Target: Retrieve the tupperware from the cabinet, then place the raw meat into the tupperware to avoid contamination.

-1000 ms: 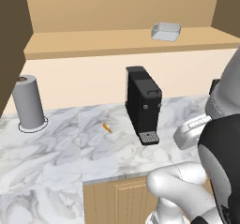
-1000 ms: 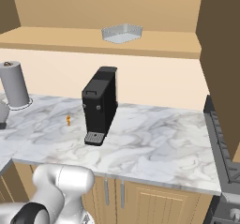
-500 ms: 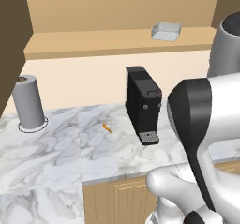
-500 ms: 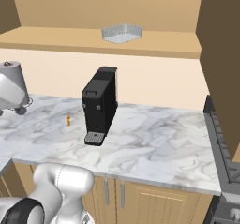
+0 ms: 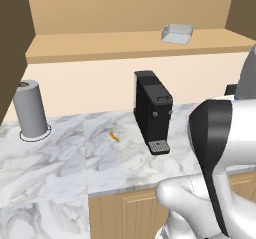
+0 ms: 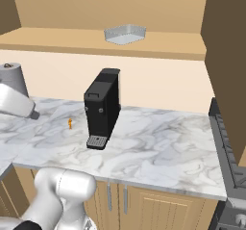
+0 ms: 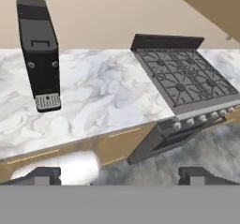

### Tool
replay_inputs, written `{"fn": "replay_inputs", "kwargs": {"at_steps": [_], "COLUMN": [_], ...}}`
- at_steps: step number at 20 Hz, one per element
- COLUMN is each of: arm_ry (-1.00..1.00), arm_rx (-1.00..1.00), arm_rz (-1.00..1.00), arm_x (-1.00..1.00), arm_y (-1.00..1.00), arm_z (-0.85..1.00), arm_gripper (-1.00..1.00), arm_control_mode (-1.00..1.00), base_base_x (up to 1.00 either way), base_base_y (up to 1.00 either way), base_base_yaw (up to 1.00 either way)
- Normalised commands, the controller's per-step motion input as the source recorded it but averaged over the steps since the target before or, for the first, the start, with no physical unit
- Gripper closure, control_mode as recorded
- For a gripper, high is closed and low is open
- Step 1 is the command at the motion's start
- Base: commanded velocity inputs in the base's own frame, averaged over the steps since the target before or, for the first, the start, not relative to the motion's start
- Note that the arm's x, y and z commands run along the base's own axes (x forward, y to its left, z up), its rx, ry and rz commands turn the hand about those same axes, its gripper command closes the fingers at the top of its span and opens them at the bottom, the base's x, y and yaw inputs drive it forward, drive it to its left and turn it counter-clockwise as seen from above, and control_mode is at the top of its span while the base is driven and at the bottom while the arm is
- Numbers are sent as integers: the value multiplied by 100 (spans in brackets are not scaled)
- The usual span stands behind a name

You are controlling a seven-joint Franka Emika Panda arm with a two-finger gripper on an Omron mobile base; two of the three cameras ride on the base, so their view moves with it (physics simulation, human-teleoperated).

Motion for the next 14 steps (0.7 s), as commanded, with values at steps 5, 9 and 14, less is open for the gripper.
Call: {"fn": "replay_inputs", "kwargs": {"at_steps": [5,9,14], "arm_ry": [-38,-28,-19], "arm_rx": [-2,6,6], "arm_rz": [5,0,-1], "arm_x": [-9,8,21], "arm_y": [-34,-27,-14], "arm_z": [-10,33,62], "arm_gripper": [-100,-100,-100], "arm_control_mode": [-100,-100,-100], "base_base_x": [0,0,0], "base_base_y": [0,0,0], "base_base_yaw": [0,0,0]}}
